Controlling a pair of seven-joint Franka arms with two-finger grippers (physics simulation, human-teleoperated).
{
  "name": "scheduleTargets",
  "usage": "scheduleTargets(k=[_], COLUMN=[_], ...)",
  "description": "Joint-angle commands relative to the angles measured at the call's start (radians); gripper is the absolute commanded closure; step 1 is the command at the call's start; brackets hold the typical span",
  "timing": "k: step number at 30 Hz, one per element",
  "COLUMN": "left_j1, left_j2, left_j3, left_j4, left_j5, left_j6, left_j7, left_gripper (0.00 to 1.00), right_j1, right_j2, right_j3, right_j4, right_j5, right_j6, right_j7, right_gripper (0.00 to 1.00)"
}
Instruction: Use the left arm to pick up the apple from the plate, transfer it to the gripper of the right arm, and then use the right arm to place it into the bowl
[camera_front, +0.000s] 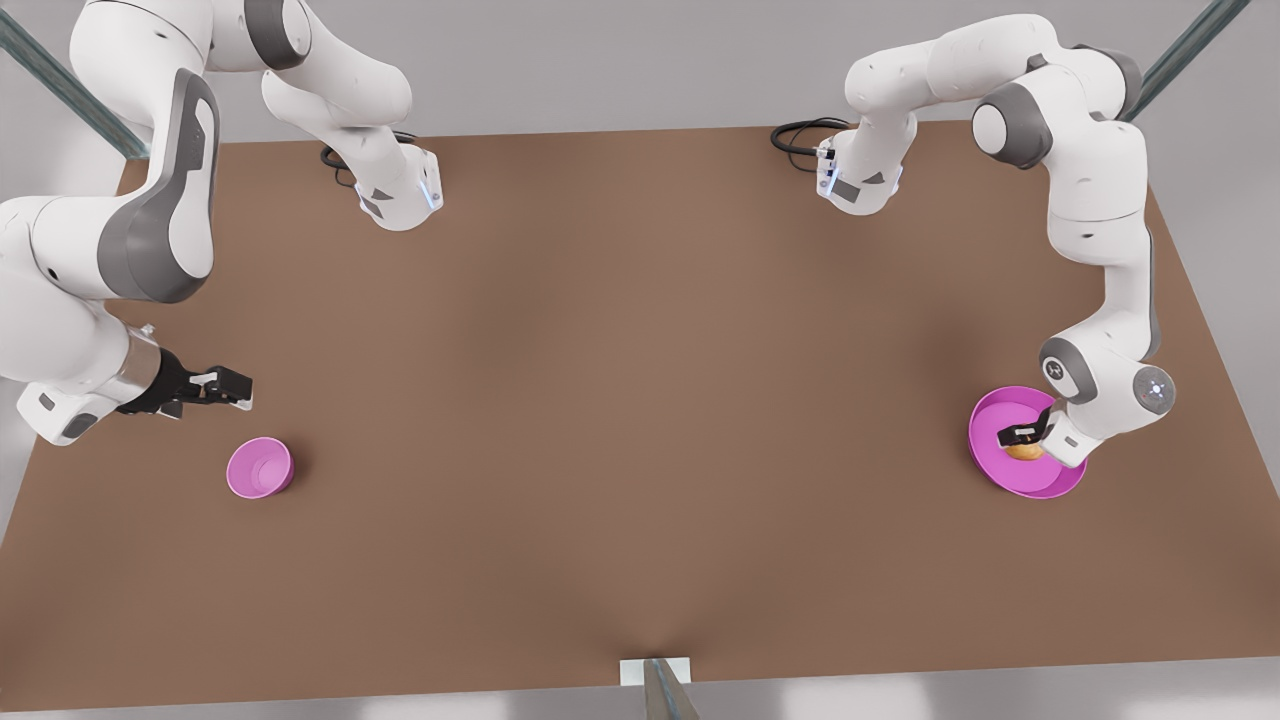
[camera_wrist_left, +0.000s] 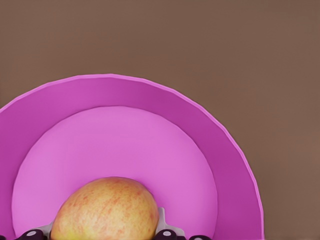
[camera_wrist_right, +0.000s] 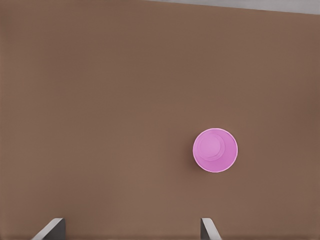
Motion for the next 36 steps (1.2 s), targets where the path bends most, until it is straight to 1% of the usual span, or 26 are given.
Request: scheduleTargets(k=[1,4,7,8,9,11,12,13,14,16,17,18,20,21,22,25,27,28,29,30,31,33,34,35,36], left_j1=[0.0,-0.008,-0.017,-0.046,-0.062,-0.06,-0.056,-0.063,-0.068,-0.12,-0.18,-0.224,-0.313,-0.373,-0.425,-0.54,-0.591,-0.629,-0.649,-0.648,-0.649,-0.672,-0.687,-0.703,-0.704], left_j2=[-0.001,-0.013,-0.146,-0.185,-0.215,-0.228,-0.228,-0.228,-0.214,-0.189,-0.189,-0.177,-0.153,-0.131,-0.114,-0.055,-0.004,0.047,0.114,0.145,0.173,0.214,0.229,0.258,0.297], left_j3=[0.0,-0.002,-0.008,-0.028,-0.083,-0.232,-0.299,-0.331,-0.386,-0.39,-0.391,-0.391,-0.39,-0.391,-0.391,-0.391,-0.394,-0.394,-0.406,-0.432,-0.445,-0.448,-0.448,-0.452,-0.469], left_j4=[0.001,0.027,0.147,0.147,0.145,0.145,0.139,0.139,0.138,0.139,0.139,0.138,0.139,0.144,0.145,0.205,0.263,0.338,0.435,0.473,0.501,0.541,0.564,0.601,0.651], left_j5=[-0.003,0.0,-0.013,-0.013,-0.019,-0.117,-0.164,-0.21,-0.282,-0.42,-0.436,-0.515,-0.69,-0.816,-0.94,-1.226,-1.246,-1.269,-1.269,-1.27,-1.309,-1.353,-1.358,-1.427,-1.438], left_j6=[0.0,-0.008,-0.273,-0.304,-0.328,-0.322,-0.334,-0.348,-0.348,-0.316,-0.25,-0.209,-0.112,-0.051,0.0,0.081,0.127,0.152,0.158,0.158,0.159,0.166,0.169,0.17,0.17], left_j7=[0.027,0.026,0.018,0.022,0.022,0.03,0.059,0.067,0.102,0.236,0.28,0.375,0.596,0.705,0.844,1.139,1.219,1.28,1.319,1.358,1.444,1.584,1.656,1.736,1.768], left_gripper=[0.24,0.25,0.26,0.27,0.27,0.28,0.31,0.3,0.29,0.29,0.29,0.29,0.29,0.29,0.29,0.3,0.3,0.3,0.3,0.3,0.3,0.3,0.3,0.3,0.3], right_j1=[0.0,-0.001,-0.001,-0.001,-0.001,-0.001,-0.001,-0.001,-0.001,-0.001,-0.001,-0.001,0.0,-0.005,-0.005,0.014,0.006,-0.001,-0.005,-0.001,-0.003,-0.014,-0.026,-0.032,-0.037], right_j2=[-0.001,-0.001,-0.001,-0.001,-0.001,-0.001,-0.001,-0.001,-0.001,-0.001,-0.001,-0.001,-0.001,-0.001,-0.001,0.0,0.0,0.016,0.052,0.078,0.138,0.155,0.166,0.169,0.181], right_j3=[0.0,0.0,0.0,0.0,0.0,0.0,0.0,0.0,0.0,0.0,0.0,0.0,0.0,-0.002,-0.003,0.008,0.052,0.052,0.049,0.052,0.054,0.051,0.049,0.049,0.049], right_j4=[0.0,0.0,0.0,0.0,0.0,0.0,0.0,0.0,0.0,0.0,0.0,0.0,0.0,0.0,0.0,-0.006,-0.004,-0.003,-0.003,-0.006,-0.006,-0.006,-0.006,-0.009,-0.021], right_j5=[0.0,0.0,0.0,0.0,0.0,0.0,0.0,0.002,0.002,0.002,0.002,0.002,0.014,0.114,0.141,0.177,0.181,0.287,0.345,0.38,0.483,0.689,0.733,0.747,0.825], right_j6=[0.0,0.0,0.0,0.0,0.0,0.0,0.0,0.0,0.0,0.0,0.0,0.0,0.0,-0.004,-0.007,-0.013,-0.004,0.007,0.044,0.096,0.139,0.144,0.142,0.141,0.141], right_j7=[-0.002,-0.002,-0.002,-0.004,-0.004,-0.002,-0.002,-0.002,-0.002,-0.002,-0.002,-0.002,0.001,-0.001,0.007,0.01,0.011,0.019,0.033,0.033,0.03,0.028,0.033,0.036,0.035], right_gripper=[0.0,0.0,0.0,0.0,0.0,0.0,0.0,0.0,0.0,0.0,0.0,0.0,0.0,0.0,0.0,0.0,0.0,0.0,0.0,0.0,0.0,0.0,0.0,0.0,0.0])
